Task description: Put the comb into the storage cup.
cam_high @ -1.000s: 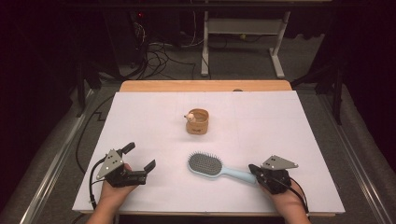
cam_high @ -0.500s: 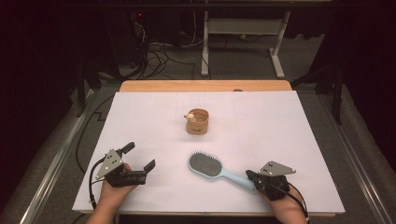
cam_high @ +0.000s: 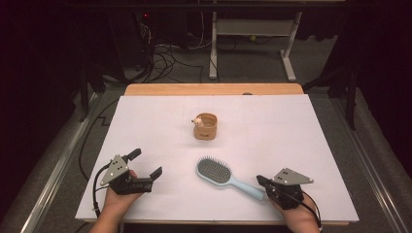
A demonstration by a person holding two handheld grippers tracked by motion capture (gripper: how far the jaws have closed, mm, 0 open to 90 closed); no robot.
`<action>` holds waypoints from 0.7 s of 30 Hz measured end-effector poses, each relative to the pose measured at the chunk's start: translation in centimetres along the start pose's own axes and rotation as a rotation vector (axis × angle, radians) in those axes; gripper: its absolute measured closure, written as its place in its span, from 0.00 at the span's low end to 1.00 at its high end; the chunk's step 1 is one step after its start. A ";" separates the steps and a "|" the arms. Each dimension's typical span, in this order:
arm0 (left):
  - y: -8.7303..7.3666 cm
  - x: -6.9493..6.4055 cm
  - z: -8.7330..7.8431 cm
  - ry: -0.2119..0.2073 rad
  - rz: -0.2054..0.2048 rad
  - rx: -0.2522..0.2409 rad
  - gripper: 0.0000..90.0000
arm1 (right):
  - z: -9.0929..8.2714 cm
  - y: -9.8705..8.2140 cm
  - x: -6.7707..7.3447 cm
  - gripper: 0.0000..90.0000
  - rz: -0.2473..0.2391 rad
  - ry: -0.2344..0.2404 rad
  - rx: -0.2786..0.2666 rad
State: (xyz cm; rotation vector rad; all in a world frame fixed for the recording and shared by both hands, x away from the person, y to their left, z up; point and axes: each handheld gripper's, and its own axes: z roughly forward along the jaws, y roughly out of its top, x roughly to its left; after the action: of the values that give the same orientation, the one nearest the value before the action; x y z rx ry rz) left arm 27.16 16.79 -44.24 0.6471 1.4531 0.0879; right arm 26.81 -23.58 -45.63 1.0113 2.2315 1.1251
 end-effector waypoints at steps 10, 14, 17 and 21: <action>-0.2 -0.1 -0.1 -0.019 0.010 -0.002 0.00 | -0.9 -1.2 -3.5 0.96 0.118 -0.078 -0.102; -0.3 -0.1 0.0 -0.020 0.009 -0.010 0.00 | -0.7 -1.4 -4.1 0.83 0.148 -0.082 -0.116; -0.2 0.0 0.0 -0.013 0.012 -0.002 0.00 | -0.6 -1.4 -4.1 0.71 0.140 -0.087 -0.121; -0.3 -0.1 0.0 -0.021 0.016 -0.004 0.00 | -0.6 -1.4 -4.1 0.60 0.149 -0.090 -0.131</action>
State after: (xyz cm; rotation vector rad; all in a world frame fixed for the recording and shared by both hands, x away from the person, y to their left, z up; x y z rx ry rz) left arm 27.00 16.51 -44.34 0.6542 1.4277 0.0963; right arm 28.47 -27.64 -46.22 1.1644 2.0120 1.2447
